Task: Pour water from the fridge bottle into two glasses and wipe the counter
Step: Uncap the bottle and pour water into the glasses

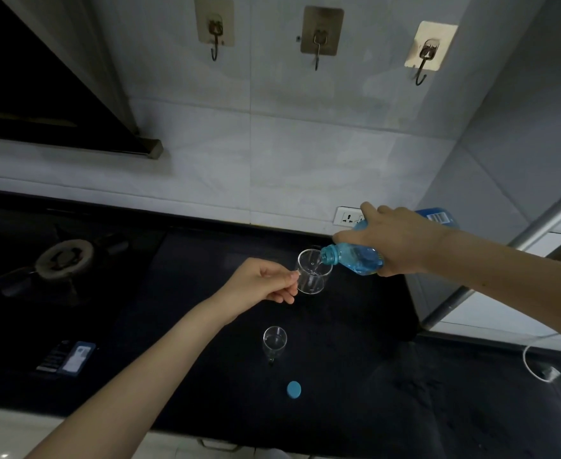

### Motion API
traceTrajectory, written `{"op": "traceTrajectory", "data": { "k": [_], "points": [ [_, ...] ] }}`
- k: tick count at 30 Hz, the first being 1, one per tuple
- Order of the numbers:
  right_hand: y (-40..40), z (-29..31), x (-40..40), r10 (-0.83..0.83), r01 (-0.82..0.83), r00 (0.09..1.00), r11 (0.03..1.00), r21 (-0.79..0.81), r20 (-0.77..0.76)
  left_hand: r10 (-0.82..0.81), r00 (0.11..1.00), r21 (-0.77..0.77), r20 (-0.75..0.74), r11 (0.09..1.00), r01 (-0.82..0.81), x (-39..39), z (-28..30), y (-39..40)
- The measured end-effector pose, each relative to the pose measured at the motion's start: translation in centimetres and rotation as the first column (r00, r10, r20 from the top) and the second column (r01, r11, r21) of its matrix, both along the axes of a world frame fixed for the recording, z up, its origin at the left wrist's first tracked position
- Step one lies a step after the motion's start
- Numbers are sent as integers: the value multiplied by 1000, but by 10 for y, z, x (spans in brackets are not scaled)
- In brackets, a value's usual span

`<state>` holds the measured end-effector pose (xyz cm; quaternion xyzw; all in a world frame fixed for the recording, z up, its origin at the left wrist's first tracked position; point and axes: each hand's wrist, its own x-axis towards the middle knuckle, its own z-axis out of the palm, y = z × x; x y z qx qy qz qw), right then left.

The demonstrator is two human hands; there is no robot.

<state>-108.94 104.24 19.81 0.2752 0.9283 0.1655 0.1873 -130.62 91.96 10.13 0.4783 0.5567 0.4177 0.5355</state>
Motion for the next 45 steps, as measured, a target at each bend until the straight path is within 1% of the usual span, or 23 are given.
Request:
{"op": "traceTrajectory", "data": {
  "k": [16, 33, 45],
  "points": [
    [-8, 3, -4, -13, 13, 1000, 1000, -2, 13, -8, 1000, -12, -10, 1000, 8, 1, -3, -7],
    [-10, 6, -3, -14, 13, 999, 999, 36, 31, -5, 1000, 1, -9, 1000, 5, 5, -4, -10],
    [-14, 6, -3, -26, 11, 995, 986, 163, 95, -3, 1000, 10, -10, 1000, 4, 7, -7, -12]
  ]
}}
